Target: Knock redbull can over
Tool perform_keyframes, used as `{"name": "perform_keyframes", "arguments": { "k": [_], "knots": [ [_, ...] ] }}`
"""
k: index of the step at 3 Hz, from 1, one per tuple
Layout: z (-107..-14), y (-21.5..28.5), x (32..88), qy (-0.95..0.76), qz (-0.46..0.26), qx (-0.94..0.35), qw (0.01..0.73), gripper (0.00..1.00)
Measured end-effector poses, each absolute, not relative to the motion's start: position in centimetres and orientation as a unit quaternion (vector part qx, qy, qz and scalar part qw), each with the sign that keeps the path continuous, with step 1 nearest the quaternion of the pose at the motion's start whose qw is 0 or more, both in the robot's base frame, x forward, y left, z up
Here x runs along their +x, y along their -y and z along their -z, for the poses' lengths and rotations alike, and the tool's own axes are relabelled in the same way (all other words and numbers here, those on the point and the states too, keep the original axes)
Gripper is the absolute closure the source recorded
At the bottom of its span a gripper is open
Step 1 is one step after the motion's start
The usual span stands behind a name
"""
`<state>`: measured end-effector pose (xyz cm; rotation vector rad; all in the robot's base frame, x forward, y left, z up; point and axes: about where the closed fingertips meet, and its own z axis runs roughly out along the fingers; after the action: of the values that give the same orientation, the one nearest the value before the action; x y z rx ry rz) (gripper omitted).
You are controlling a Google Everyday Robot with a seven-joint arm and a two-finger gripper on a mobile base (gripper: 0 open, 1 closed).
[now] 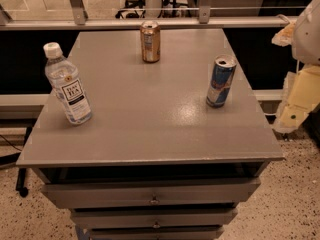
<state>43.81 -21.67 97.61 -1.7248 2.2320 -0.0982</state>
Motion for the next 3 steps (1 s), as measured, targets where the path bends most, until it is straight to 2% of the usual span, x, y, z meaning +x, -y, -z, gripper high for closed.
{"name": "perform_keyframes", "arguments": {
  "k": [2,3],
  "knots": [
    [-97.3,21.8,44.6,-0.777,0.025,-0.604,0.174,0.0],
    [-96.0,22.4,47.8,-0.787,0.001,-0.58,0.212,0.0]
  ]
}}
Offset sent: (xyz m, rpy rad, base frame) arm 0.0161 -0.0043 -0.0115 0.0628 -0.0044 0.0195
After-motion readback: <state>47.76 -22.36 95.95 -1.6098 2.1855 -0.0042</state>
